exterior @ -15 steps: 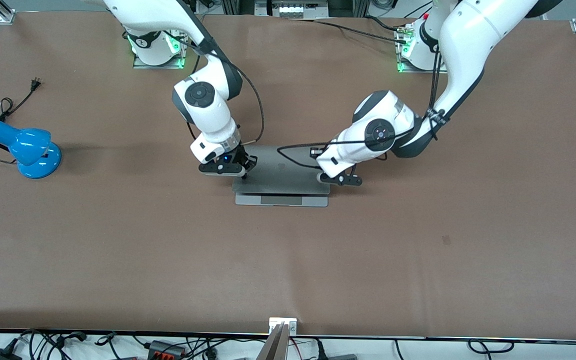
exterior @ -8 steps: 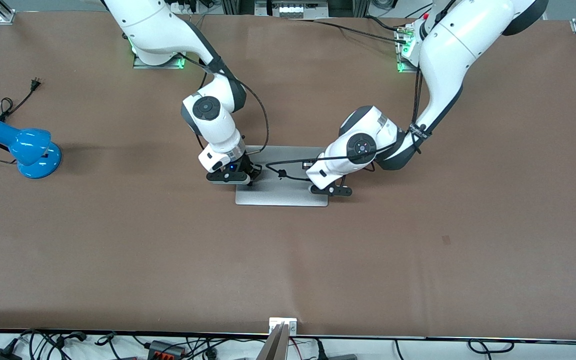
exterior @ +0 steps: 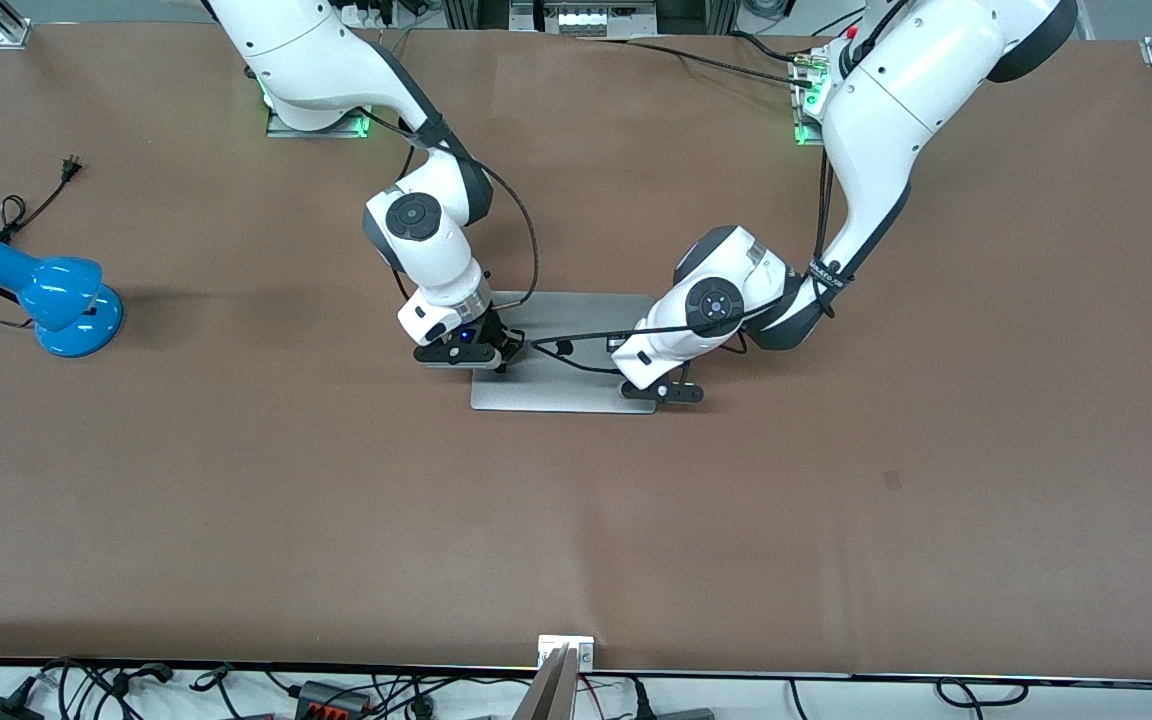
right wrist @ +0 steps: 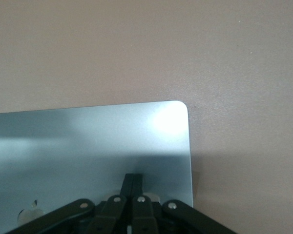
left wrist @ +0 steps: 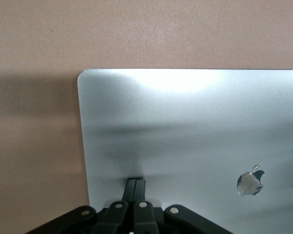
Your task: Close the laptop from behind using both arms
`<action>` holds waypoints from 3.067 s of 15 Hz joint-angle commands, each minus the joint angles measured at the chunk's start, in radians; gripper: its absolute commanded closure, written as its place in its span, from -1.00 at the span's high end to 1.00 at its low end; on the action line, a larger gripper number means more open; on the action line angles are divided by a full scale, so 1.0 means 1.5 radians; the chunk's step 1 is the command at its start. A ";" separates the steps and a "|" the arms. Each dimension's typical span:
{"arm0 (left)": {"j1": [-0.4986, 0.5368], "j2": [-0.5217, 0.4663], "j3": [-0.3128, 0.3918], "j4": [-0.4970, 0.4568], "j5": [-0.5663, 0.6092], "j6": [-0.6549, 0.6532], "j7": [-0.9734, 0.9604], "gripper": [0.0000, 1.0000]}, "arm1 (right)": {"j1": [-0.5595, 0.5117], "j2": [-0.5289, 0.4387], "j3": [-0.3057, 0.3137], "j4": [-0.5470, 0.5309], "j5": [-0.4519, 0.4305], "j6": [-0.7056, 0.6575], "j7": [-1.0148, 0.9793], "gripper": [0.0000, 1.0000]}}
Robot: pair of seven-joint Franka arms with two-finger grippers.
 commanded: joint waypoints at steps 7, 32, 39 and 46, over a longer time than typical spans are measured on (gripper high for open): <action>-0.002 0.017 0.013 0.027 0.032 0.002 -0.015 -1.00 | -0.005 0.021 0.003 0.018 -0.007 0.006 -0.010 -1.00; 0.386 -0.204 -0.205 -0.029 0.027 -0.342 0.223 -0.96 | -0.137 -0.204 0.002 0.262 0.028 -0.852 -0.387 -0.81; 0.678 -0.218 -0.438 0.075 0.037 -0.604 0.270 -0.45 | -0.294 -0.332 0.001 0.263 0.061 -1.036 -0.530 1.00; 0.667 -0.227 -0.444 0.197 0.064 -0.715 0.270 1.00 | -0.419 -0.324 -0.004 0.286 0.063 -1.016 -0.595 1.00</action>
